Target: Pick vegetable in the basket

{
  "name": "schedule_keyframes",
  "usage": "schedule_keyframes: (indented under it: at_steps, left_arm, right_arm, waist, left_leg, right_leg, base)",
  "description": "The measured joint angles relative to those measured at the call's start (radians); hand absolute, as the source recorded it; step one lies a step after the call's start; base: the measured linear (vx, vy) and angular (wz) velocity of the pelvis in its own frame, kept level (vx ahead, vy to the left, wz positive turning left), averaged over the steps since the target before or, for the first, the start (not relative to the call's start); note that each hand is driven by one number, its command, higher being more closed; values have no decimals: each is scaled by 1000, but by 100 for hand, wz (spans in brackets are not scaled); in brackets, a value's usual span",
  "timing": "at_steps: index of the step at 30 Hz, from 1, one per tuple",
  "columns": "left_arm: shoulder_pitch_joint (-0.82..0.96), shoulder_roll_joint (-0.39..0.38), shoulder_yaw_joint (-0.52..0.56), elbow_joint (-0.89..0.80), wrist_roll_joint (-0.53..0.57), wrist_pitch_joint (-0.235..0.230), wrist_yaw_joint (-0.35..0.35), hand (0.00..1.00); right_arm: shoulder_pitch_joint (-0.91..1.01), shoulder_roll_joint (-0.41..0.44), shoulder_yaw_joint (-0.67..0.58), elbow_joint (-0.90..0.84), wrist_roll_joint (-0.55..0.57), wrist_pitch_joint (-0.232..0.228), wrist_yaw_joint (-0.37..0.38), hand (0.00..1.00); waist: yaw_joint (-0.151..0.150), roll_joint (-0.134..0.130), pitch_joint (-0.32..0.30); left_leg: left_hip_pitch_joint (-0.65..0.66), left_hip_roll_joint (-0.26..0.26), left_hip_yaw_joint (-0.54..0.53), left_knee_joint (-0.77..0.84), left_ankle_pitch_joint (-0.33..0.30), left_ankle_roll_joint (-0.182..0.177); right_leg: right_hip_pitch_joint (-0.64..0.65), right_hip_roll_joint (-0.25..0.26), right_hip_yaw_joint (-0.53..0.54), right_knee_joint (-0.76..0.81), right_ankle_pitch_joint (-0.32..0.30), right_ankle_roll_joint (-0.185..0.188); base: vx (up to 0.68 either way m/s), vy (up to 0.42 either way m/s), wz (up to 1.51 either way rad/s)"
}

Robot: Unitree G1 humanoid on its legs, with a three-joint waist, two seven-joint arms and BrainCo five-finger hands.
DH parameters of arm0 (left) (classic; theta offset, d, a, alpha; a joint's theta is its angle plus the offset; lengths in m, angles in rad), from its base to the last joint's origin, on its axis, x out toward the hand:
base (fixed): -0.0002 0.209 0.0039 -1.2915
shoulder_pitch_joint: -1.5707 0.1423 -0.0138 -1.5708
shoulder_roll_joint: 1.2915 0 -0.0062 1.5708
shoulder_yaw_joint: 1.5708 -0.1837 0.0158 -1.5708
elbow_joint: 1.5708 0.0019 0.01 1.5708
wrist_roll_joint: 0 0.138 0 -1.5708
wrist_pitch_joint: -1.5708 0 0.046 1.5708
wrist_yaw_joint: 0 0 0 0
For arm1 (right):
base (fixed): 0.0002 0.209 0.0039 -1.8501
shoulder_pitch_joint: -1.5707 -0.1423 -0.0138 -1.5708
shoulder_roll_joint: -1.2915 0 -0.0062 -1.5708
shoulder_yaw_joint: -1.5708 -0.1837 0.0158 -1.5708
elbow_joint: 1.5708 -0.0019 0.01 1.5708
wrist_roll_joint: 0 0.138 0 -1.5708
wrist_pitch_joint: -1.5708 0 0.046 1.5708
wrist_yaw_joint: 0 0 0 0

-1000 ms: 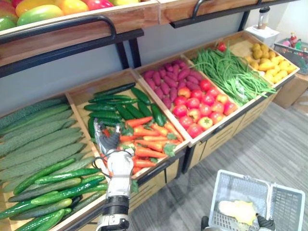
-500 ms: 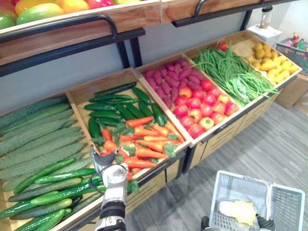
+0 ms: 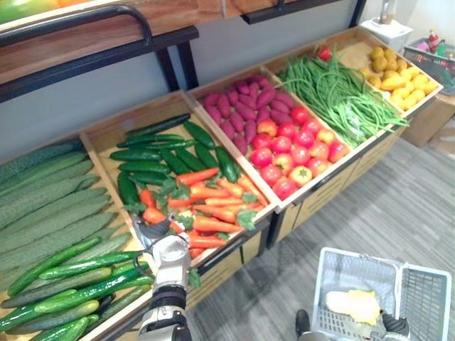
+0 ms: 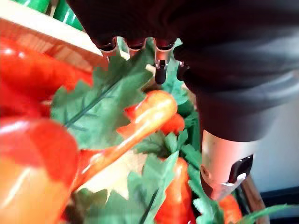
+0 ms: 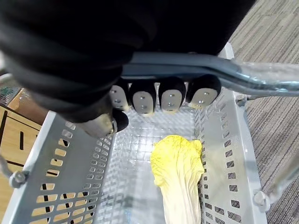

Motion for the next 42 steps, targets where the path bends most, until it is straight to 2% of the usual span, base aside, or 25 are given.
schedule_keyframes:
  at_steps: [6,9,11,12,15,17,24,29,34,42]
  left_arm:
    - [-41,4,14,20,-1,-3,14,0]
    - [-81,24,41,83,-2,-4,16,0]
    - [-92,30,60,97,-2,-15,42,0]
    - [-96,30,72,99,-2,-23,52,100]
    - [-122,54,105,135,-2,-32,87,100]
    - [-131,76,124,139,-2,-31,89,100]
    - [-153,132,150,196,-39,-48,88,100]
    - [-154,140,154,217,-42,-46,73,100]
    - [-159,142,151,226,-43,-46,66,100]
    - [-167,137,150,218,-83,-36,69,100]
  right_arm:
    - [-12,-3,16,-33,0,-2,-3,100]
    - [-24,-4,26,-38,0,-7,-11,100]
    - [-30,-8,27,-38,0,-21,-13,100]
    - [-31,-15,36,-38,0,-24,-13,100]
    - [-30,-42,72,-38,-2,-30,-29,100]
    - [-28,-54,101,-36,-8,-29,-30,100]
    - [34,-59,112,-16,-41,-28,-30,100]
    - [44,-58,128,14,-41,-28,-30,100]
    - [45,-58,148,31,-41,-29,-29,100]
    - [50,-58,147,50,-41,-28,-29,100]
  waist:
    - [-10,5,33]
    - [-20,4,48]
    - [-20,3,53]
    - [-20,4,59]
    - [-21,1,74]
    - [-21,-9,84]
    - [-26,-16,99]
    - [-30,-16,99]
    - [-38,-42,103]
    - [-48,-42,101]
  left_leg:
    - [-20,4,21,0,0,0]
    - [-35,5,22,9,0,-1]
    - [-48,6,33,11,0,-1]
    - [-48,7,47,11,0,-1]
    - [-46,10,63,15,0,-1]
    - [-48,14,78,16,-2,-4]
    - [-35,18,101,10,-8,-14]
    - [-15,16,102,8,-8,-14]
    - [7,12,100,8,-8,-14]
    - [23,4,85,10,-8,-14]
  right_leg:
    - [-33,7,15,0,5,-1]
    - [-46,7,19,1,5,-1]
    - [-70,9,32,9,4,-2]
    - [-76,12,39,11,4,-2]
    - [-90,19,60,18,5,-3]
    - [-107,27,72,24,8,-8]
    - [-116,38,93,26,15,-12]
    - [-96,38,94,24,15,-12]
    - [-66,32,89,15,17,-10]
    - [-39,12,72,14,19,-7]
  base:
    - [-25,-64,-10]
    - [-19,-53,-5]
    - [-24,-65,-14]
    - [-24,-57,-20]
    - [-38,-58,-18]
    - [-82,-73,-23]
    - [-76,-66,-12]
    - [-27,-44,-1]
    - [-29,-29,3]
    - [-47,-39,6]
